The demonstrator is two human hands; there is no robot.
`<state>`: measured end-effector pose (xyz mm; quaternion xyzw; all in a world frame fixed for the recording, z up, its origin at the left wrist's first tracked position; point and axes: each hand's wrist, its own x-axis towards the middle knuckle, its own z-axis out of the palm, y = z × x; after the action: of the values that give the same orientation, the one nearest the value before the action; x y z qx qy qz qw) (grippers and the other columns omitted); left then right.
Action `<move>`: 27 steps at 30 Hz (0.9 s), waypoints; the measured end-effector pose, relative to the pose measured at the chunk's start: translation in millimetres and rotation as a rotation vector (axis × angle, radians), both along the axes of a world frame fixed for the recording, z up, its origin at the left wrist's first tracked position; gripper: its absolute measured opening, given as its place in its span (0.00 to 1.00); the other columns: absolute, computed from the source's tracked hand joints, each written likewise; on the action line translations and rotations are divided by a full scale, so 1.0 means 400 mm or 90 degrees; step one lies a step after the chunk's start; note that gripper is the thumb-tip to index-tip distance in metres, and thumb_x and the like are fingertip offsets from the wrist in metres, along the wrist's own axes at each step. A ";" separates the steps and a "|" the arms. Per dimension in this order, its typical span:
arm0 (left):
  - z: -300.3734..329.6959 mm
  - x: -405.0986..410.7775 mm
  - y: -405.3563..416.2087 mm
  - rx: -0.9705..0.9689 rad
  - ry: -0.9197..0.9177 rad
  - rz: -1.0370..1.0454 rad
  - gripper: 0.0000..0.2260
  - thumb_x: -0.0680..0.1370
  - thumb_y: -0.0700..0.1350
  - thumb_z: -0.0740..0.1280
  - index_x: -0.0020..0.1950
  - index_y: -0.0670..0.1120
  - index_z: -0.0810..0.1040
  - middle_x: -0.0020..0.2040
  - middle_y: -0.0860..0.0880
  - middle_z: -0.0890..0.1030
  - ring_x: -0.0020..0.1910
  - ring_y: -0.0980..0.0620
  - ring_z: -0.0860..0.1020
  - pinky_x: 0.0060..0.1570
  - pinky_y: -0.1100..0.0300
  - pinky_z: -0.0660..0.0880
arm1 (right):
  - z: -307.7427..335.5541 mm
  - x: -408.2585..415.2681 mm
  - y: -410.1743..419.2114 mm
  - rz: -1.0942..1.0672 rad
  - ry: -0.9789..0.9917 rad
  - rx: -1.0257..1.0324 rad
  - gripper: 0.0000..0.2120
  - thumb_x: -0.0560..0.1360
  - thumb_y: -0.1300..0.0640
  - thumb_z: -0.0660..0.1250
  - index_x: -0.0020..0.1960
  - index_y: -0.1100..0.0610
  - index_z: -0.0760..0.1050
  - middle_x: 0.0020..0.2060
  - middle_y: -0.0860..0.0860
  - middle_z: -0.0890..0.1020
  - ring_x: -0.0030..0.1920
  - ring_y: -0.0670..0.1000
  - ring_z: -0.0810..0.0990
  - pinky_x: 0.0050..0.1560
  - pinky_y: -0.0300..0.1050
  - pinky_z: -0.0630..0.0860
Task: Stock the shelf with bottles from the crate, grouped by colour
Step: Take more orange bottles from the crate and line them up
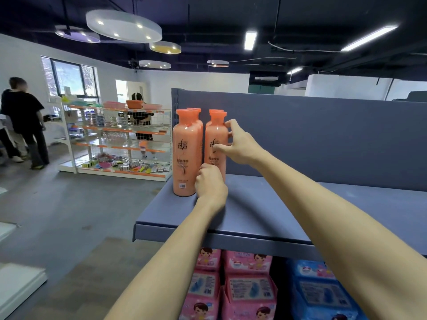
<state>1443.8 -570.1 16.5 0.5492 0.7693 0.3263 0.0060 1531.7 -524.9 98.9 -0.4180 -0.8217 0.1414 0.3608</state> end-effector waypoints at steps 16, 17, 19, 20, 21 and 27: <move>0.017 -0.006 0.061 -0.049 0.072 0.008 0.17 0.78 0.34 0.61 0.68 0.33 0.68 0.64 0.39 0.73 0.62 0.42 0.77 0.54 0.54 0.76 | 0.004 -0.027 0.054 -0.013 -0.015 -0.012 0.25 0.74 0.53 0.73 0.65 0.56 0.63 0.55 0.54 0.79 0.53 0.54 0.79 0.51 0.48 0.77; 0.018 -0.006 0.063 -0.050 0.079 0.007 0.17 0.78 0.33 0.61 0.68 0.33 0.68 0.64 0.39 0.73 0.62 0.42 0.77 0.55 0.54 0.76 | 0.003 -0.028 0.058 -0.013 -0.015 -0.014 0.26 0.74 0.53 0.73 0.65 0.56 0.63 0.56 0.55 0.79 0.53 0.54 0.79 0.51 0.50 0.78; 0.019 -0.006 0.066 -0.050 0.086 0.007 0.17 0.78 0.33 0.61 0.68 0.33 0.68 0.64 0.39 0.73 0.62 0.42 0.77 0.55 0.55 0.76 | 0.003 -0.028 0.063 -0.014 -0.017 -0.017 0.26 0.74 0.53 0.73 0.65 0.55 0.63 0.56 0.55 0.79 0.53 0.54 0.79 0.52 0.52 0.79; 0.020 -0.006 0.068 -0.049 0.086 0.006 0.17 0.78 0.33 0.61 0.68 0.33 0.68 0.64 0.38 0.72 0.62 0.42 0.77 0.55 0.55 0.76 | 0.003 -0.028 0.064 -0.014 -0.018 -0.016 0.26 0.74 0.52 0.73 0.65 0.55 0.63 0.56 0.55 0.79 0.53 0.54 0.79 0.51 0.52 0.79; 0.022 -0.006 0.068 -0.049 0.084 0.007 0.17 0.78 0.33 0.61 0.68 0.33 0.68 0.64 0.38 0.72 0.62 0.42 0.77 0.55 0.55 0.76 | 0.003 -0.029 0.064 -0.015 -0.019 -0.016 0.26 0.74 0.52 0.73 0.65 0.55 0.63 0.56 0.55 0.79 0.53 0.54 0.79 0.51 0.52 0.79; 0.030 -0.007 0.050 -0.054 0.065 -0.003 0.17 0.79 0.34 0.61 0.68 0.33 0.68 0.64 0.38 0.73 0.62 0.41 0.76 0.55 0.53 0.76 | 0.001 -0.035 0.052 -0.033 -0.023 -0.029 0.26 0.76 0.53 0.71 0.67 0.55 0.62 0.56 0.55 0.79 0.54 0.55 0.79 0.50 0.49 0.77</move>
<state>1440.8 -550.1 28.6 0.5664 0.7804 0.2647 -0.0093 1517.6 -504.0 99.2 -0.4501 -0.8134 0.1432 0.3396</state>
